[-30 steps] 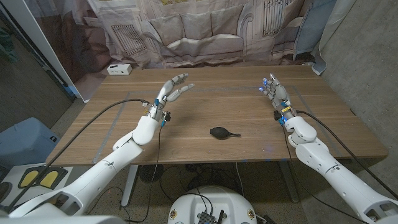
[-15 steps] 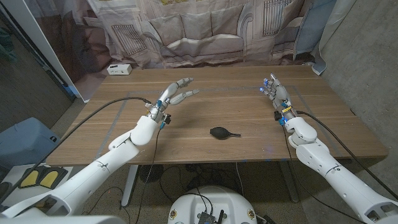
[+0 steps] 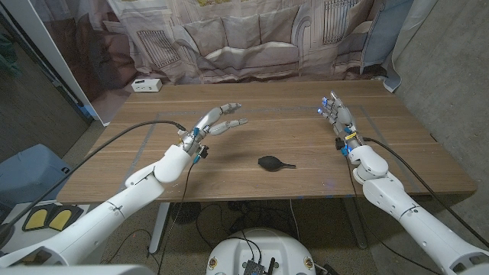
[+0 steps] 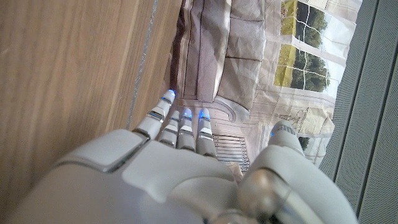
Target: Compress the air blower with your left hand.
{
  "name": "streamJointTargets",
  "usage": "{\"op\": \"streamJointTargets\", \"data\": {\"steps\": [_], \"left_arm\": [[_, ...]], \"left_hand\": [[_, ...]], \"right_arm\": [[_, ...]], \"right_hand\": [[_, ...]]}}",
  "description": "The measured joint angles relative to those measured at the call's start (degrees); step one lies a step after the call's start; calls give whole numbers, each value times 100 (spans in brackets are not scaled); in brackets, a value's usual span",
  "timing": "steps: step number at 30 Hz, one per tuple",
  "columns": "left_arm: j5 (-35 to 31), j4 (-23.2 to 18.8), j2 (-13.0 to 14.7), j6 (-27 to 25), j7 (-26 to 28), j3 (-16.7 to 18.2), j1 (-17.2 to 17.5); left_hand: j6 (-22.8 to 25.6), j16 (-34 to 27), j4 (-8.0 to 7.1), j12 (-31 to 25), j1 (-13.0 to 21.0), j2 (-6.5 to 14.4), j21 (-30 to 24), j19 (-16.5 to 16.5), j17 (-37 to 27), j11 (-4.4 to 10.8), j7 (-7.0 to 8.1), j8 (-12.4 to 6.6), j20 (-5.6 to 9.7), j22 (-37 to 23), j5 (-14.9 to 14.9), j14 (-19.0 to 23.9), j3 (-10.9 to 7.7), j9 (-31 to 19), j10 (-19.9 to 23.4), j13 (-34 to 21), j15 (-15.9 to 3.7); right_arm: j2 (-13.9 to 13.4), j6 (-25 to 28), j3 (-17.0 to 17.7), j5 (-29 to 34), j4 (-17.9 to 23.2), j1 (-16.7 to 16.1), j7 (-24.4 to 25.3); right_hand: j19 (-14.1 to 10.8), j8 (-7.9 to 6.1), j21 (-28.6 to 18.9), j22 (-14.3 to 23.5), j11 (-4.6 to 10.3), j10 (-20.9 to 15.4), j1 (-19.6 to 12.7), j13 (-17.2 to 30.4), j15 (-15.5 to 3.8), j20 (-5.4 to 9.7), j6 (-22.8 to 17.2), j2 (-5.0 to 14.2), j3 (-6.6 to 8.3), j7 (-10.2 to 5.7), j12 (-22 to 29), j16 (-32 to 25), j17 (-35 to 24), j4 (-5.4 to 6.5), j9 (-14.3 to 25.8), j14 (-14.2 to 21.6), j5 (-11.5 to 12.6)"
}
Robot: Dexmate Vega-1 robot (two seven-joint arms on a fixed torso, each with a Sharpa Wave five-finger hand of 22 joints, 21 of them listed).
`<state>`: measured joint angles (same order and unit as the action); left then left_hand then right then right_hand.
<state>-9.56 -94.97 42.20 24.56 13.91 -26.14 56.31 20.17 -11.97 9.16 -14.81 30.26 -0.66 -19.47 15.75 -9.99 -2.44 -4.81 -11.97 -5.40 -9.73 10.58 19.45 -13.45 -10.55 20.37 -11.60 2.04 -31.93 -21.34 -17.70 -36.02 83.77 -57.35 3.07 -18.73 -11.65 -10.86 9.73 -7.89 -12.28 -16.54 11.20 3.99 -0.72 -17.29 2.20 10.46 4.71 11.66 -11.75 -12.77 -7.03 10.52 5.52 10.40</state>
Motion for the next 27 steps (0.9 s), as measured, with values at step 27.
{"op": "streamJointTargets", "data": {"steps": [27], "left_arm": [[-281, -390, 513, 532, -384, 296, 294]], "left_hand": [[287, 0, 25, 0, 226, -15, 62, 234, 0, 70, 20, 0, 25, 0, 0, 277, -73, 0, 319, 1, -71]], "right_arm": [[-171, -17, -1, 424, 727, -289, 344]], "right_hand": [[0, -1, 0, 0, -1, -1, 0, 1, 0, 0, 0, 0, 0, 0, 0, 0, -1, 0, 0, 0, 0]]}}
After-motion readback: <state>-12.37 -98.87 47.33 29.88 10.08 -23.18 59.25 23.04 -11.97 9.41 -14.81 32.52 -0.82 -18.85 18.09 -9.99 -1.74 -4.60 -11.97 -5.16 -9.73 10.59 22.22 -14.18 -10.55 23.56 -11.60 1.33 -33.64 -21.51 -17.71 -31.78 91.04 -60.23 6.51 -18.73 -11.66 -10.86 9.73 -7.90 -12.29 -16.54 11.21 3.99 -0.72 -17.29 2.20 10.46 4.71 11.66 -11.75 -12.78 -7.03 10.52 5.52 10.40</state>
